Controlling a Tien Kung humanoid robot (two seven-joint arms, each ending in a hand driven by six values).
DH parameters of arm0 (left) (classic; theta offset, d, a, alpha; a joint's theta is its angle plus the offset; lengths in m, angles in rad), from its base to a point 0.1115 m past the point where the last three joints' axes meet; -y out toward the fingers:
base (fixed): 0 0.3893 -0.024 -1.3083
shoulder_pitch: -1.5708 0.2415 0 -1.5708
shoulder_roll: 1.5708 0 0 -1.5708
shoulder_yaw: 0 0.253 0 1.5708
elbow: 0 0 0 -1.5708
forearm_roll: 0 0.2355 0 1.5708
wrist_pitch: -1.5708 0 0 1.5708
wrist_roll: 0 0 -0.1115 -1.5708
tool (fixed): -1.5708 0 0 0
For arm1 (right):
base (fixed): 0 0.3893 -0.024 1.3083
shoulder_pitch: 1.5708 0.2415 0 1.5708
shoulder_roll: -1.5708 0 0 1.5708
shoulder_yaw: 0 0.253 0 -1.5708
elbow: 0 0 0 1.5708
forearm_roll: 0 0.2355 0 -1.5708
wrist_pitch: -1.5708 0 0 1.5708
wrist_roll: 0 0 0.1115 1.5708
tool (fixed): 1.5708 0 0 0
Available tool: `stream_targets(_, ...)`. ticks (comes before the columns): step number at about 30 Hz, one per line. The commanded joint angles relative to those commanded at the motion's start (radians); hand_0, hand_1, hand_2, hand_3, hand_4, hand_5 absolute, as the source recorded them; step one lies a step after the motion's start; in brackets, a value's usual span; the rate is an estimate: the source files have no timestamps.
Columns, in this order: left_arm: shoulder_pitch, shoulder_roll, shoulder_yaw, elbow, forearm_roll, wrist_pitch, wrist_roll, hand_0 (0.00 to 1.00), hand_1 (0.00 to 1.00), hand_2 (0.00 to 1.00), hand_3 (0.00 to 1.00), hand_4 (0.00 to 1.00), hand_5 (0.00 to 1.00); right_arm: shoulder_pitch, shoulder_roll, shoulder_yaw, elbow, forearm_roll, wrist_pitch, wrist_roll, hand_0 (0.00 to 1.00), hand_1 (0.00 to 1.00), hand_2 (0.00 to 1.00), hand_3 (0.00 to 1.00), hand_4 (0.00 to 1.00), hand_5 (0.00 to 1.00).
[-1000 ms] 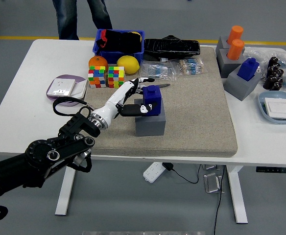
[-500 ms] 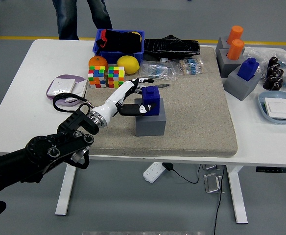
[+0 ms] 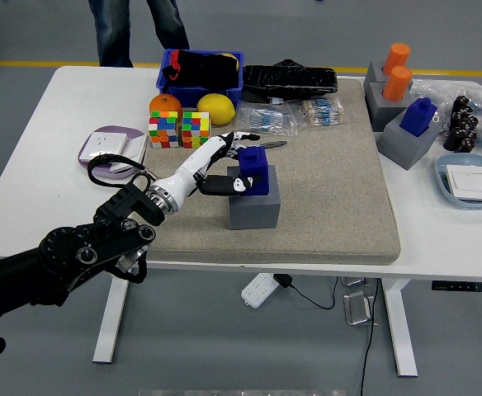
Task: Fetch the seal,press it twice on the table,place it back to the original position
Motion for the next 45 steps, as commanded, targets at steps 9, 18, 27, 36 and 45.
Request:
stream_targets(9, -0.004, 0.008, 0.004, 0.003, 0.01, -0.007, 0.009, 0.859, 0.534, 0.445, 0.849, 0.532, 0.002, 0.0, 0.001, 0.002, 0.001, 0.001, 0.0, 0.0, 0.795, 0.698, 0.677, 0.642, 0.787, 0.529)
stream_targets(18, -0.009, 0.013, 0.016, 0.0, 0.018, -0.012, 0.015, 0.859, 0.529, 0.441, 0.849, 0.528, 0.002, -0.001, 0.0, 0.002, 0.003, 0.002, 0.0, 0.001, 0.795, 0.698, 0.676, 0.639, 0.787, 0.531)
stream_targets(27, -0.006, 0.004, 0.025, 0.005, 0.02, -0.01, 0.014, 0.859, 0.529, 0.441, 0.848, 0.523, 0.002, -0.001, 0.003, 0.003, 0.002, 0.002, 0.0, 0.001, 0.795, 0.698, 0.676, 0.639, 0.787, 0.531)
stream_targets(36, -0.007, -0.004, 0.028, 0.013, 0.017, -0.005, 0.01, 0.862, 0.579, 0.475, 0.848, 0.547, 0.002, -0.001, 0.002, 0.004, 0.002, 0.002, 0.0, 0.002, 0.795, 0.698, 0.676, 0.639, 0.787, 0.531)
stream_targets(45, -0.005, -0.004, 0.031, 0.016, 0.022, -0.004, 0.011, 0.897, 0.878, 0.765, 0.864, 0.731, 0.002, -0.002, 0.003, 0.005, 0.002, 0.002, 0.001, 0.001, 0.795, 0.698, 0.675, 0.639, 0.788, 0.532)
